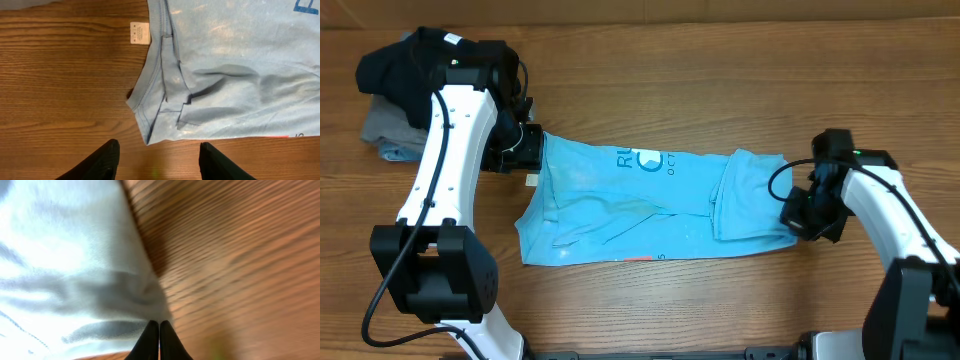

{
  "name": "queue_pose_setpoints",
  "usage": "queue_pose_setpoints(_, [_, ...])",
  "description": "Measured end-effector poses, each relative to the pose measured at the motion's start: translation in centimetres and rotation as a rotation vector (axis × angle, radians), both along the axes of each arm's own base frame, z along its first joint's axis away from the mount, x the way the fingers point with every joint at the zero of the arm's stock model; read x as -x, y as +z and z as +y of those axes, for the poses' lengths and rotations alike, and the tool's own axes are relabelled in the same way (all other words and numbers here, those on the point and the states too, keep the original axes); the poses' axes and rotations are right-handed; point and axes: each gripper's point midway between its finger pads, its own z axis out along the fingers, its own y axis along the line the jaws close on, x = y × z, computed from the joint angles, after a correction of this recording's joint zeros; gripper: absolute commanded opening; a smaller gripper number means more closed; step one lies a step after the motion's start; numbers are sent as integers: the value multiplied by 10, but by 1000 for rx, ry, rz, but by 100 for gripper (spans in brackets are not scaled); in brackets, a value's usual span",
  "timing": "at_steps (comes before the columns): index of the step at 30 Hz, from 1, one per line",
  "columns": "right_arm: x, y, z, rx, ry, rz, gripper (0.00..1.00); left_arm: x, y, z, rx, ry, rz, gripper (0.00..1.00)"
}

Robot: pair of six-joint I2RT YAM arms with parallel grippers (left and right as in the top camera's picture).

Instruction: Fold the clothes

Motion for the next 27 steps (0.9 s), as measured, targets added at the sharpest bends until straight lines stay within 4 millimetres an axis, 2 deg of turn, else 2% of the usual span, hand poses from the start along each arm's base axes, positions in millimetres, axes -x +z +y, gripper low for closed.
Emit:
queue_pose_setpoints(9, [18, 6, -23, 121, -25, 70, 4, 0, 0, 0, 0, 0, -1, 55])
queue_pose_setpoints(11, [21, 7, -25, 137, -33, 79, 51, -1, 0, 0, 0, 0, -3, 55])
queue_pose_setpoints(12, [21, 7, -26, 142, -42, 80, 67, -1, 0, 0, 1, 0, -4, 55])
queue_pose_setpoints(13, [21, 7, -26, 148, -51, 80, 75, -1, 0, 0, 1, 0, -4, 55])
queue_pose_setpoints(15, [16, 6, -25, 142, -60, 59, 79, -1, 0, 0, 0, 0, -4, 55])
queue_pose_setpoints(20, [-21, 3, -16, -10, -89, -97, 80, -1, 0, 0, 0, 0, -3, 57])
queue_pose_setpoints(24, [-43, 7, -31, -116, -168, -213, 77, -1, 0, 0, 0, 0, -2, 57])
queue_pose_setpoints(27, [-47, 10, -39, -177, -194, -251, 77, 0, 0, 0, 0, 0, -2, 59])
